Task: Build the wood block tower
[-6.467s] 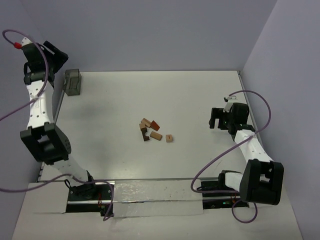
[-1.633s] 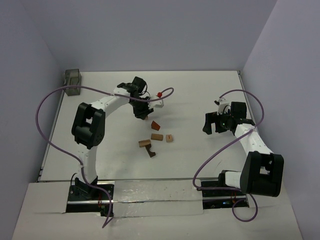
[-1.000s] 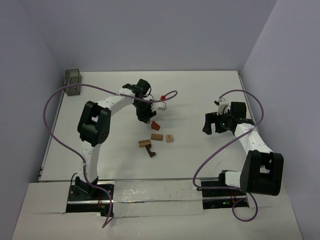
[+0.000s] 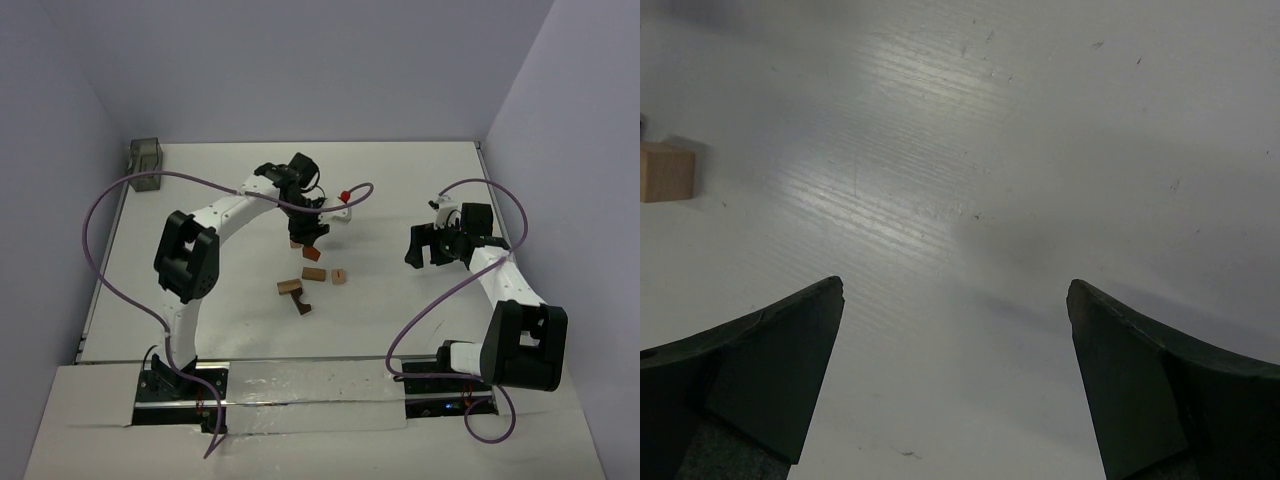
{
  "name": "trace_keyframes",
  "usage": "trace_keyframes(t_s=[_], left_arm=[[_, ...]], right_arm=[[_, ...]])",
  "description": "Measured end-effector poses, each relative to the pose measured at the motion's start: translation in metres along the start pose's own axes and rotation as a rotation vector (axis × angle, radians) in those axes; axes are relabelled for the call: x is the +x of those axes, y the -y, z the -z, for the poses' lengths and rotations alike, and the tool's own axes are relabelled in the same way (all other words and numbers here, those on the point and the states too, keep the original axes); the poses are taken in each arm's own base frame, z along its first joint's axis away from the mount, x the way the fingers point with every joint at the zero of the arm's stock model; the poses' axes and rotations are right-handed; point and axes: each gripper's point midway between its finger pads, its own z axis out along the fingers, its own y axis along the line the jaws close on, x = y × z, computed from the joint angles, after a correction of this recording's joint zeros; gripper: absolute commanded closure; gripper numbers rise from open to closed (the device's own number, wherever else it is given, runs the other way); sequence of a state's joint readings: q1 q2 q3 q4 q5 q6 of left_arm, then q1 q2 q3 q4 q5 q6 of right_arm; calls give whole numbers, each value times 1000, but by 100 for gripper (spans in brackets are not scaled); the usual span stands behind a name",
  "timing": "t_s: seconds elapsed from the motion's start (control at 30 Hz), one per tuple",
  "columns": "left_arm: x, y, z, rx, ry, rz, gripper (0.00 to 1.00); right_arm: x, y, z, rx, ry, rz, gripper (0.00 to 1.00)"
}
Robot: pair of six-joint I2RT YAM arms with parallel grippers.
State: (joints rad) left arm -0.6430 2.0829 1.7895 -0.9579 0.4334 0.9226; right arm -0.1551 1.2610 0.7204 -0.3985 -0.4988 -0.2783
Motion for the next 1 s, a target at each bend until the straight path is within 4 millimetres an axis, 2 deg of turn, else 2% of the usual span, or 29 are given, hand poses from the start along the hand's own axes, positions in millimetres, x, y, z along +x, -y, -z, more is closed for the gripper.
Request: trace_keyframes(t_s=[0.17, 0.37, 0.53, 0.7, 0.83, 0.9, 1.0], left_arm=[[-1, -3, -16, 29, 8, 20, 52], [11, 0, -37, 70, -15, 53, 56], [20, 7, -44, 94, -28, 70, 63], [38, 31, -55, 152, -67, 99, 71], [44, 56, -54, 183, -82, 111, 72], [47, 71, -51, 200, -93, 113, 72], [51, 89, -45, 213, -103, 117, 62]], right_arm=[[0, 0, 0, 0, -1, -1, 0], [2, 0, -1, -2, -7, -3, 0], [2, 0, -1, -2, -7, -3, 0], [2, 0, -1, -2, -7, -4, 0], [2, 0, -1, -3, -7, -4, 0], [1, 0, -1, -5, -6, -4, 0], [1, -1, -1, -10, -6, -4, 0]])
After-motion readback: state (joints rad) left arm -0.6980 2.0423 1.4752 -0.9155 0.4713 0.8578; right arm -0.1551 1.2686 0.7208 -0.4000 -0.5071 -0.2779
